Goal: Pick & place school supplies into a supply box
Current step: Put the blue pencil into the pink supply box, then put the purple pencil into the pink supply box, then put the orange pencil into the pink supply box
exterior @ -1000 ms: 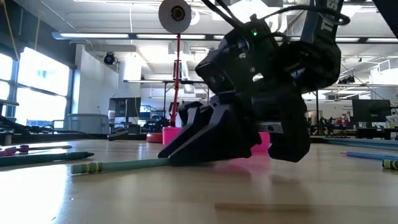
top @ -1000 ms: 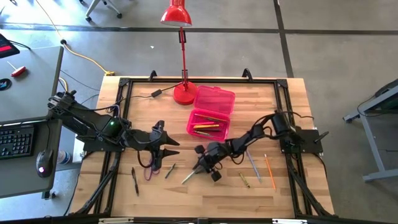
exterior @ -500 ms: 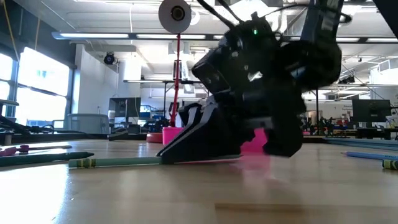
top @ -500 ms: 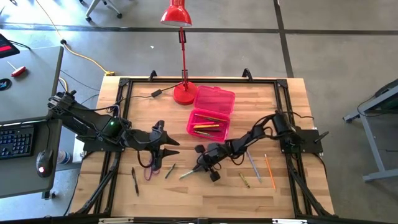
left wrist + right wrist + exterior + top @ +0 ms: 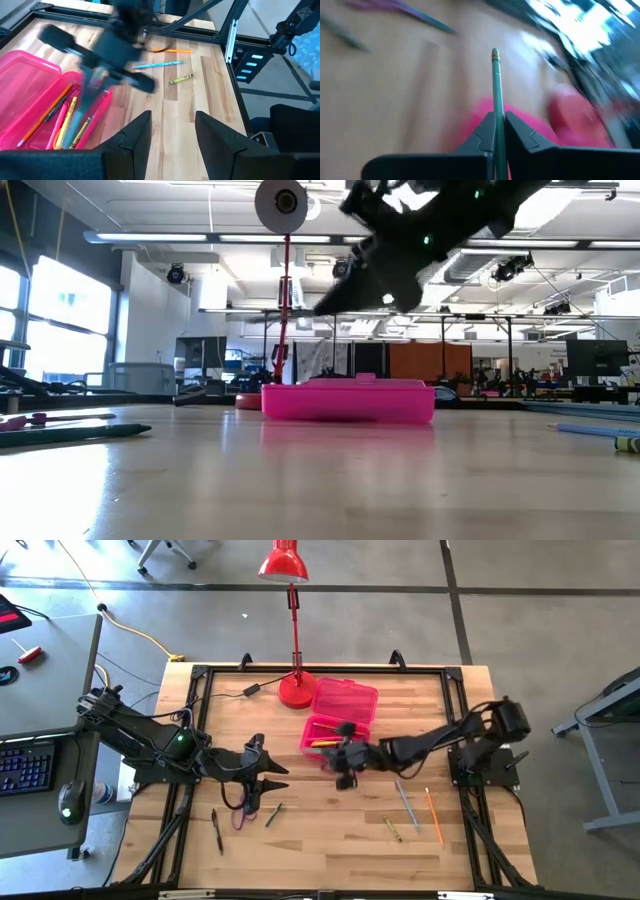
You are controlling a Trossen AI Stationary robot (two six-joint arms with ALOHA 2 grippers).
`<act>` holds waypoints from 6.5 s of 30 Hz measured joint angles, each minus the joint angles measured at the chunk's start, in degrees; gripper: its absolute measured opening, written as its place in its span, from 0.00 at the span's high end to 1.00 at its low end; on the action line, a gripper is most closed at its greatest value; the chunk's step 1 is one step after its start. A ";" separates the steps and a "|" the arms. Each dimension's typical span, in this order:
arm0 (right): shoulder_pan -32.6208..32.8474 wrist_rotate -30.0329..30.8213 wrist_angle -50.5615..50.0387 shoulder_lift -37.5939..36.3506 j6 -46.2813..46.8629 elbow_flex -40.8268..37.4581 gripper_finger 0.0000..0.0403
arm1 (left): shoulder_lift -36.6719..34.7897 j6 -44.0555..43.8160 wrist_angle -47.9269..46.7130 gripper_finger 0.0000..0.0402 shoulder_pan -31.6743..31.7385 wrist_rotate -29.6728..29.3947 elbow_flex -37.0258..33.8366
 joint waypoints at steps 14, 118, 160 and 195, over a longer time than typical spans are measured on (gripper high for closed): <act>-8.16 -1.51 22.09 -0.29 18.17 -19.28 0.98 | 0.00 0.22 0.00 0.54 0.00 -2.33 0.00; -13.70 -15.13 23.49 -0.64 14.63 -6.11 1.00 | 0.00 0.61 0.88 0.54 0.02 -7.34 0.00; 2.57 -8.56 -24.66 -18.41 32.58 -1.82 0.75 | 0.00 0.66 -0.45 0.54 0.02 -8.24 0.00; 34.96 -23.48 -63.11 -25.35 107.39 -25.68 0.75 | 1.81 0.17 2.32 0.54 0.02 -9.62 0.02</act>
